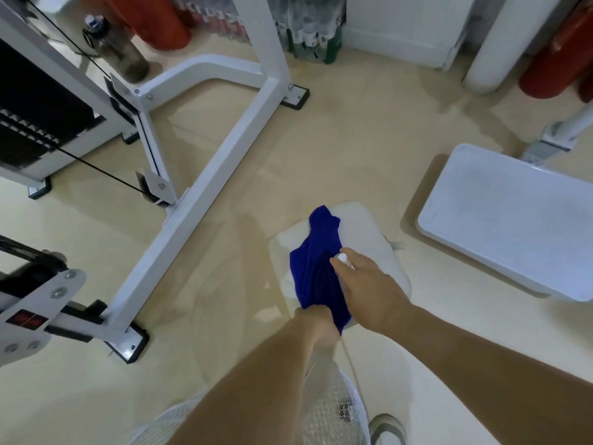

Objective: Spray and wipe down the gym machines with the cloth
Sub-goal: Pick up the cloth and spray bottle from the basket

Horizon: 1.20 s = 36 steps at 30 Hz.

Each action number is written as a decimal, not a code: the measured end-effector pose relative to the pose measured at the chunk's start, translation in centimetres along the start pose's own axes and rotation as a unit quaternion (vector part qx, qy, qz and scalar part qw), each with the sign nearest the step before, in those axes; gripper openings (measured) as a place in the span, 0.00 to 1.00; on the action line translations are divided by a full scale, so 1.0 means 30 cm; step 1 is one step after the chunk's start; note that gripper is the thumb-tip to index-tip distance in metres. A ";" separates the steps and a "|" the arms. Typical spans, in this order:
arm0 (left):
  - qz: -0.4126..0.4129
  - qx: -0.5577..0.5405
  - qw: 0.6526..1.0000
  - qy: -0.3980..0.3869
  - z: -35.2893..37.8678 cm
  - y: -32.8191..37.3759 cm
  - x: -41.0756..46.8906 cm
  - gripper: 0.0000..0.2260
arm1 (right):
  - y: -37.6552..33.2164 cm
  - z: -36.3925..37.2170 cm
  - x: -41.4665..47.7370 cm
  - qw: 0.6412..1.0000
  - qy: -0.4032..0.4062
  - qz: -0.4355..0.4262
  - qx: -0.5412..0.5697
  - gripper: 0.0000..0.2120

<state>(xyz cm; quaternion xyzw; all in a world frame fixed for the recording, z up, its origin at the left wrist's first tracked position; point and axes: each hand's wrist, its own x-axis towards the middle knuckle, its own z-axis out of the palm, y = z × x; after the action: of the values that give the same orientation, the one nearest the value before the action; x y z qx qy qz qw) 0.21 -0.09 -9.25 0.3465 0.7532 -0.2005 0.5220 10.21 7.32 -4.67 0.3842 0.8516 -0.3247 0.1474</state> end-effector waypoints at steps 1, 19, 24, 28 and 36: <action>-0.006 -0.076 0.996 0.038 -0.005 -0.006 0.007 0.04 | 0.004 -0.001 -0.001 0.999 0.044 -0.001 0.009 0.20; 0.049 -0.173 0.946 0.269 0.036 0.042 0.020 0.11 | 0.115 -0.231 -0.161 0.710 0.365 0.179 0.575 0.17; 0.071 -0.619 0.743 0.242 -0.068 0.096 -0.201 0.13 | 0.039 -0.316 -0.226 0.756 0.282 0.153 0.571 0.16; 0.129 -0.741 0.634 0.179 -0.196 0.095 -0.515 0.09 | -0.044 -0.450 -0.327 0.801 0.127 0.098 0.577 0.10; 0.259 -0.612 0.742 0.090 -0.311 0.183 -1.113 0.20 | -0.257 -0.802 -0.588 0.856 0.021 -0.012 0.517 0.14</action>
<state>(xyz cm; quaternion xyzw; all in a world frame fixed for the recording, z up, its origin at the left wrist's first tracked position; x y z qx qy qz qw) 5.36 -0.61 25.47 0.1513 0.6388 0.4785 0.5832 16.07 9.67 25.48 0.4017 0.5682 -0.7120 -0.0940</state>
